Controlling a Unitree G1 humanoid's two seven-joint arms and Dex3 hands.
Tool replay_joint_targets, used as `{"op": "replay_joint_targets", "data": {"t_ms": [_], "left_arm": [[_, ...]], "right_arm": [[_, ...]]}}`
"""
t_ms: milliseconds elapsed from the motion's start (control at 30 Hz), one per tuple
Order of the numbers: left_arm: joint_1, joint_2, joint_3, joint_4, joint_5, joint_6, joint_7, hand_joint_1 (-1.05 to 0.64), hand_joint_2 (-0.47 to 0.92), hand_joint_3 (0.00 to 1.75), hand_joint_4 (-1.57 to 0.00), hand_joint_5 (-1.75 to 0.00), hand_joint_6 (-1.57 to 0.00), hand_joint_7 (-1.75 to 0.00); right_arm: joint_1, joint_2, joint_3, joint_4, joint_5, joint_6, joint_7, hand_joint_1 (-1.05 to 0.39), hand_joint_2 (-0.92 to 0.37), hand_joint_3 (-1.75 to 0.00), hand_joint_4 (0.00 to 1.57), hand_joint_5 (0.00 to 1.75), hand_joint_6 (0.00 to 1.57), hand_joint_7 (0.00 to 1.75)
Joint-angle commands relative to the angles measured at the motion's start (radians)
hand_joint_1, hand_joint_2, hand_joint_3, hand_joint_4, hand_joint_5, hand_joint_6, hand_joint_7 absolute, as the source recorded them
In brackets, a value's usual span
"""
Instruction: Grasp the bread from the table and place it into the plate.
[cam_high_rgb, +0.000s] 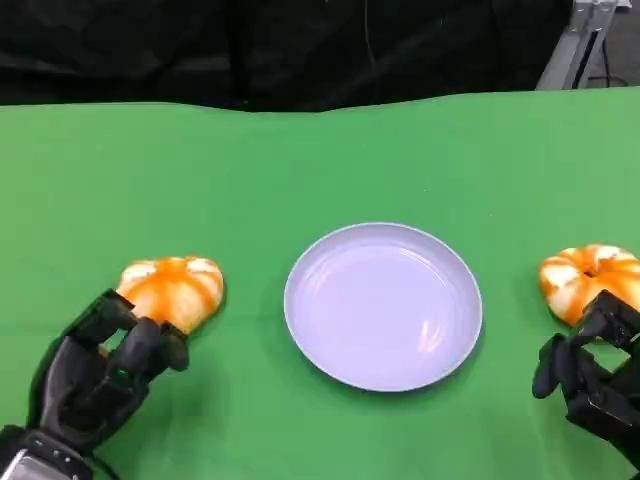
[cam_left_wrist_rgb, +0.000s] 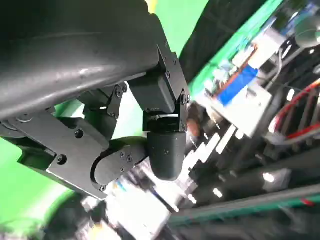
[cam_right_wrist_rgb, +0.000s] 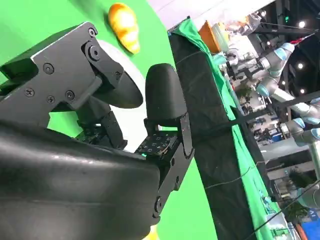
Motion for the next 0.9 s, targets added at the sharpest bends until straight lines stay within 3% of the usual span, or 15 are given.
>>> {"op": "replay_joint_targets", "data": {"t_ms": [33,67,133,233,333,467,600,733,900], "left_arm": [[0.035,-0.013,-0.034,-0.031,0.124,-0.291,0.066,-0.39,0.75,0.32,-0.73,-0.61,-0.98,-0.13],[0.036,-0.009,-0.049,-0.022,0.172,-0.389,0.08,-0.49,0.85,0.19,-0.64,-0.48,-0.87,-0.05],[0.036,0.015,-0.081,0.0,0.292,-0.577,0.144,-0.56,0.9,0.13,-0.56,-0.4,-0.78,-0.01],[0.047,0.081,-0.128,-0.016,0.585,-0.819,0.367,-0.75,0.92,0.28,-0.43,-0.31,-0.6,0.0],[0.06,0.138,-0.154,-0.079,0.836,-0.893,0.579,-0.81,0.92,0.29,-0.37,-0.26,-0.56,0.0],[0.068,0.23,-0.21,-0.219,1.229,-0.85,0.907,-0.86,0.92,0.2,-0.37,-0.2,-0.53,0.0],[0.04,0.303,-0.301,-0.283,1.466,-0.724,1.091,-0.9,0.92,0.16,-0.35,-0.16,-0.52,0.0],[-0.017,0.371,-0.425,-0.287,1.596,-0.555,1.112,-0.93,0.92,0.17,-0.33,-0.13,-0.47,0.0],[-0.095,0.408,-0.549,-0.183,1.592,-0.485,1.118,-0.95,0.92,0.13,-0.37,-0.09,-0.48,0.0]], "right_arm": [[-0.006,-0.013,-0.01,0.001,0.001,-0.012,-0.004,-0.02,-0.41,-1.4,0.89,1.75,0.8,1.58],[-0.005,-0.014,-0.009,0.0,-0.001,-0.012,-0.004,-0.02,-0.41,-1.4,0.88,1.75,0.8,1.58],[-0.005,-0.015,-0.01,0.002,-0.001,-0.015,-0.001,-0.02,-0.41,-1.4,0.88,1.75,0.79,1.57],[-0.007,-0.018,-0.012,0.005,0.004,-0.013,0.004,-0.02,-0.41,-1.4,0.88,1.75,0.79,1.57],[-0.008,-0.019,-0.012,0.004,0.006,-0.009,0.003,-0.02,-0.41,-1.39,0.88,1.75,0.79,1.57],[-0.007,-0.019,-0.01,-0.002,0.004,-0.003,-0.001,-0.02,-0.41,-1.38,0.87,1.75,0.79,1.58],[-0.008,-0.019,-0.008,0.004,0.001,-0.011,0.002,-0.02,-0.41,-1.38,0.87,1.75,0.79,1.58],[-0.009,-0.016,-0.008,0.003,0.005,-0.011,0.004,-0.02,-0.41,-1.38,0.87,1.75,0.79,1.58],[-0.004,-0.01,-0.005,-0.009,0.008,-0.004,-0.001,-0.02,-0.41,-1.38,0.88,1.75,0.8,1.57]]}}
